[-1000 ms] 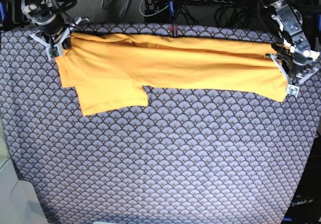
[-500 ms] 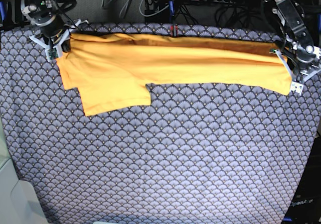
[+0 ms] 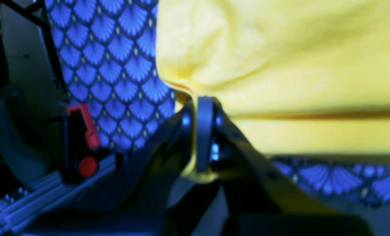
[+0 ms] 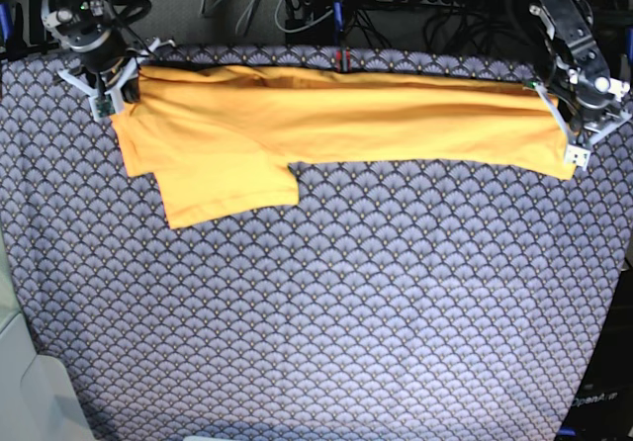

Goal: Fold the T-shirt properly

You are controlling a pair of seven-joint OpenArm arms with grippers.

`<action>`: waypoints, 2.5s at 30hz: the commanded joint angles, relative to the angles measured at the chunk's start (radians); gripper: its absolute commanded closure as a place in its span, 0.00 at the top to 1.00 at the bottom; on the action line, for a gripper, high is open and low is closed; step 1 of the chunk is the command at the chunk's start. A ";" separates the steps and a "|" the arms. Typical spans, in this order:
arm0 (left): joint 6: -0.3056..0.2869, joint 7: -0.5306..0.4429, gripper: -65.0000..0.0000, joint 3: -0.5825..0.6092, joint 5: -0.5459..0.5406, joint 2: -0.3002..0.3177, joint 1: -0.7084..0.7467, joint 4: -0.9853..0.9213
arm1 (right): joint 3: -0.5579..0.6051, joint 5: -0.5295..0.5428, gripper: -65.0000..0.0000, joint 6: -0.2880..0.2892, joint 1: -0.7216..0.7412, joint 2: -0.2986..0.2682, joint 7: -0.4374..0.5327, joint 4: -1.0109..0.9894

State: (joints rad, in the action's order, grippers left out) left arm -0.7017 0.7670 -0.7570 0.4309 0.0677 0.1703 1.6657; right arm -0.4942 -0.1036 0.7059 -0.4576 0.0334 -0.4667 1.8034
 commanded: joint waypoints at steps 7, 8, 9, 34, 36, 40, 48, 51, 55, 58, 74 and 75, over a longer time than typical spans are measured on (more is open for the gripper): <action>0.004 -0.033 0.00 -0.003 0.004 0.002 -0.008 -0.051 | -0.002 0.002 0.00 -0.008 -0.002 -0.007 0.012 0.016; 0.004 -0.033 0.00 -0.003 0.004 0.002 -0.008 -0.052 | -0.002 0.002 0.00 -0.008 -0.003 -0.007 0.012 0.016; 0.004 -0.033 0.00 -0.003 0.004 0.002 -0.007 -0.052 | -0.002 0.002 0.00 -0.008 -0.005 -0.007 0.012 0.016; 0.004 -0.033 0.58 -0.201 0.003 -0.035 -0.093 -0.054 | -0.004 0.000 0.28 -0.008 0.001 -0.010 0.010 -0.037; 0.004 -0.024 0.58 -0.240 0.003 -0.036 -0.120 -0.054 | -0.002 0.000 0.28 -0.008 0.001 -0.010 0.010 -0.047; 0.004 -0.022 0.58 -0.278 0.006 -0.052 -0.153 -0.039 | -0.002 0.000 0.28 -0.008 0.001 -0.010 0.012 -0.047; 0.004 -0.020 0.58 -0.287 0.004 -0.099 -0.150 0.077 | -0.002 0.000 0.28 -0.008 0.001 -0.010 0.012 -0.047; 0.004 0.001 0.58 -0.289 0.007 -0.118 -0.148 0.132 | -0.002 0.000 0.28 -0.008 0.001 -0.010 0.012 -0.047; 0.004 0.059 0.58 -0.289 0.004 -0.111 -0.156 0.132 | -0.002 -0.002 0.29 -0.008 0.001 -0.011 0.012 -0.047; 0.004 0.059 0.58 -0.289 0.004 -0.111 -0.156 0.090 | -0.008 -0.002 0.31 -0.008 0.001 -0.011 0.012 -0.043; 0.004 0.056 0.58 -0.289 0.007 -0.072 -0.223 -0.174 | -0.111 0.005 0.54 -0.008 0.015 -0.039 0.012 0.037; 0.004 0.056 0.58 -0.289 0.007 -0.061 -0.226 -0.192 | -0.120 0.005 0.54 -0.008 0.015 -0.039 0.012 0.051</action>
State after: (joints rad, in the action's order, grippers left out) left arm -0.7040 0.8112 -1.0470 0.4179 -0.0021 -0.0509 1.4837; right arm -0.6071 -0.0998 0.7063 -0.4385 0.0055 -0.4698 1.8355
